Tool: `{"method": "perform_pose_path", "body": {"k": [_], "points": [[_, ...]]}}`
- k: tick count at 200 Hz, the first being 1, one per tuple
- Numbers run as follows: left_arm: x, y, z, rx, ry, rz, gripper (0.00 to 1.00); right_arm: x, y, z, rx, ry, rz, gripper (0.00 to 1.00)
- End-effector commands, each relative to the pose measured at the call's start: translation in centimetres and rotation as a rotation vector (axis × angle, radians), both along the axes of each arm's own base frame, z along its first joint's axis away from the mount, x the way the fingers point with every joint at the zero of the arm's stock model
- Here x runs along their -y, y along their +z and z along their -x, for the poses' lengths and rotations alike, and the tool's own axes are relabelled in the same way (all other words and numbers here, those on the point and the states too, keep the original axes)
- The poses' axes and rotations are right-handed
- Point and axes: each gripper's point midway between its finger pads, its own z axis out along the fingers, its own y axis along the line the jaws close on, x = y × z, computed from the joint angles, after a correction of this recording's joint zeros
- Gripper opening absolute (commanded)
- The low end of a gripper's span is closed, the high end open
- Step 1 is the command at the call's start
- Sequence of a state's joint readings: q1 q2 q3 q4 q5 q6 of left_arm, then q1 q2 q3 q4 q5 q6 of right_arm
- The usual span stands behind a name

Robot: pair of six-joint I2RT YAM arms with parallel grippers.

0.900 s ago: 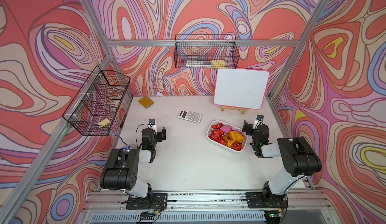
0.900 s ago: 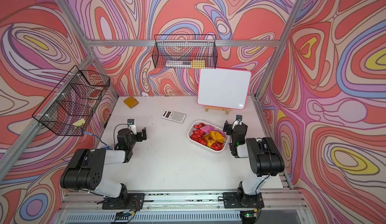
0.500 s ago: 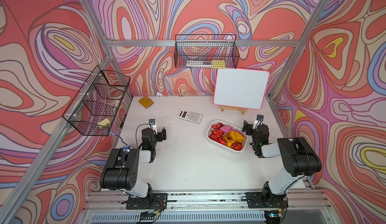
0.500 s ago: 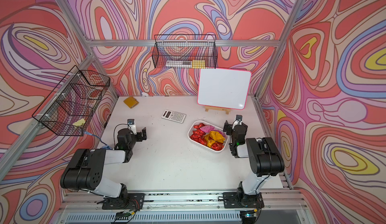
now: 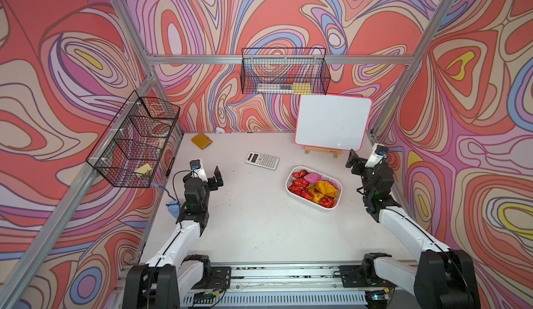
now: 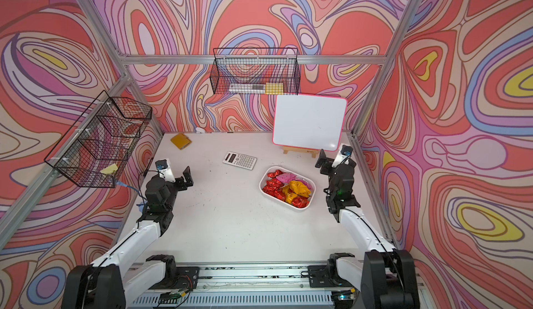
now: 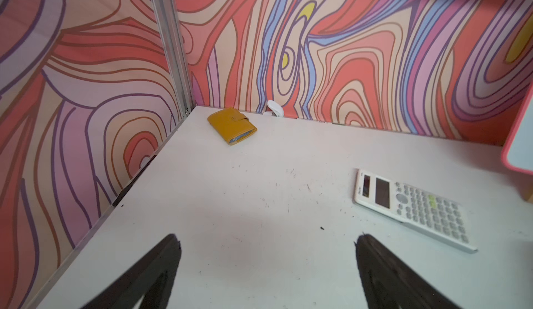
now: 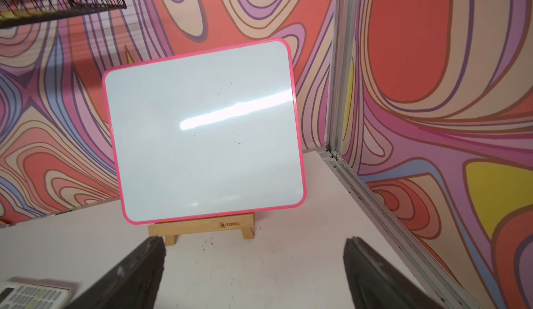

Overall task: Take the tea bags out of the storage box
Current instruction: Pick up the tea bag from the storage box.

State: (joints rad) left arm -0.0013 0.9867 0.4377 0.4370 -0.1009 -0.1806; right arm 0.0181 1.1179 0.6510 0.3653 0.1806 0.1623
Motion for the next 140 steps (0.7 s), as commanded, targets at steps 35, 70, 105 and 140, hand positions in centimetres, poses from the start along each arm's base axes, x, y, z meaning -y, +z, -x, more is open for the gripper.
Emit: {"method": "perform_pose_path", "body": {"k": [35,70,105,140], "points": [[4.7,-1.6,3.6,-0.297,-0.048,0.579,0.99,-7.6,-2.6,2.1,-0.441,0.373,-0.266,0.88],[10.9,-1.6,4.9,-0.359,-0.109,0.713,0.99,-11.3,-3.4,3.0,-0.684,0.410,-0.255,0.87],[16.9,-2.2,5.4,-0.417,-0.172,0.832,0.99,-15.2,-6.4,3.7,-0.932,0.360,-0.278,0.86],[21.0,-3.3,5.4,-0.469,-0.222,0.854,0.99,-18.2,-8.9,3.7,-1.061,0.303,-0.222,0.95]]}}
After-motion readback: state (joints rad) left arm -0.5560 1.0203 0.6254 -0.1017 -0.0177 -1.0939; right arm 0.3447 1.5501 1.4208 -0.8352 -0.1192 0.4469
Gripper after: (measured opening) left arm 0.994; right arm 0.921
